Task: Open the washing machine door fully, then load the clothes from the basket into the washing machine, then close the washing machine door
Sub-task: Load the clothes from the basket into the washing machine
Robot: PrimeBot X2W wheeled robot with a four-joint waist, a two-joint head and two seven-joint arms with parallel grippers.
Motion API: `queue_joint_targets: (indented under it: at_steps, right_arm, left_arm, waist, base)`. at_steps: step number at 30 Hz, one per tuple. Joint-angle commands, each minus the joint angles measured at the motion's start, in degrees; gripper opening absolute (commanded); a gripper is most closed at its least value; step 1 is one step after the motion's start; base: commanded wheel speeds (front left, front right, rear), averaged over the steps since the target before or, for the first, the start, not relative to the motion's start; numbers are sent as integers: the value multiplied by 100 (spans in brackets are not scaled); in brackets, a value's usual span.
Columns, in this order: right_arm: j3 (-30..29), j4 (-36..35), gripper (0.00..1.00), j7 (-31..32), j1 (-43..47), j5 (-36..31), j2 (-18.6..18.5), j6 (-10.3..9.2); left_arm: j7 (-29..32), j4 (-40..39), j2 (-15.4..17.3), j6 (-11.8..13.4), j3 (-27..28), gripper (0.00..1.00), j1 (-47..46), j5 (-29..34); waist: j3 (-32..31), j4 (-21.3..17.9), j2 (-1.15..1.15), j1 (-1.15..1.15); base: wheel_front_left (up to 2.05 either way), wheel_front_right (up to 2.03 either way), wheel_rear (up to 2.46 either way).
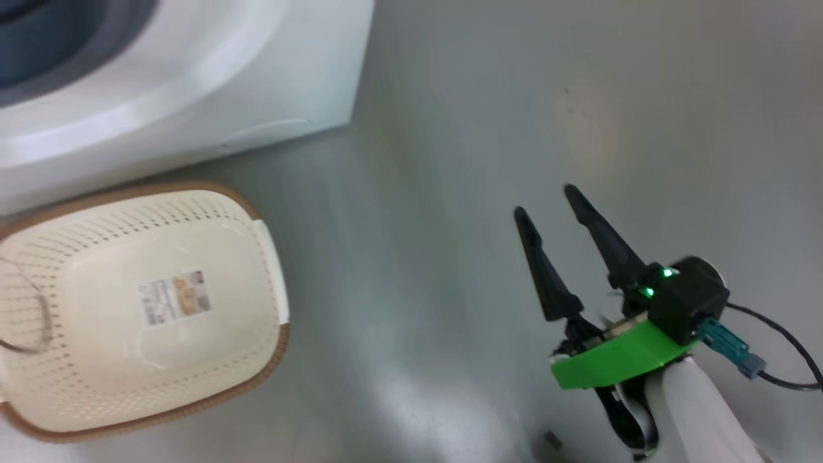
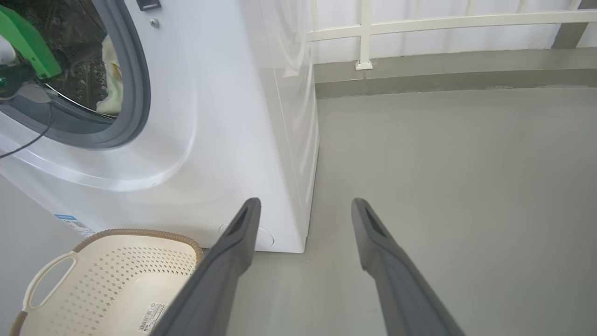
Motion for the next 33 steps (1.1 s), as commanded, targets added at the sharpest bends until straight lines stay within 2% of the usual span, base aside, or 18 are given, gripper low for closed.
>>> queue_joint_targets:
  at_steps: [1,4,10,17,25,33]
  right_arm:
    - [52,-132,100,45,227,-61,-7,9]
    - [-111,-187,100,115,342,-137,-16,9]
    - [-265,-311,100,234,529,-273,-26,9]
    - [-312,-364,100,345,734,-356,-35,9]
    - [-422,-432,100,486,1139,-479,-29,9]
    - [-591,-665,100,756,1608,-597,-17,9]
  left_arm:
    - [-47,-265,217,75,96,100,233,-62]
    - [-71,-985,117,229,180,100,929,-69]
    - [-76,-3135,-136,714,447,100,2847,57]
    - [-77,-5029,-425,1229,387,100,4995,274]
    - [11,-6233,-499,1587,107,100,6785,432]
    - [43,-6457,-574,1718,-59,100,7694,390]
  waist:
    - [-301,275,0,0]
    - [-480,447,0,0]
    - [-854,683,0,0]
    - [-1346,852,0,0]
    - [-2111,1037,0,0]
    - [-2823,1193,0,0]
  base:
    - [0,0,0]
    - [0,0,0]
    - [0,0,0]
    - [0,0,0]
    - [0,0,0]
    - [0,0,0]
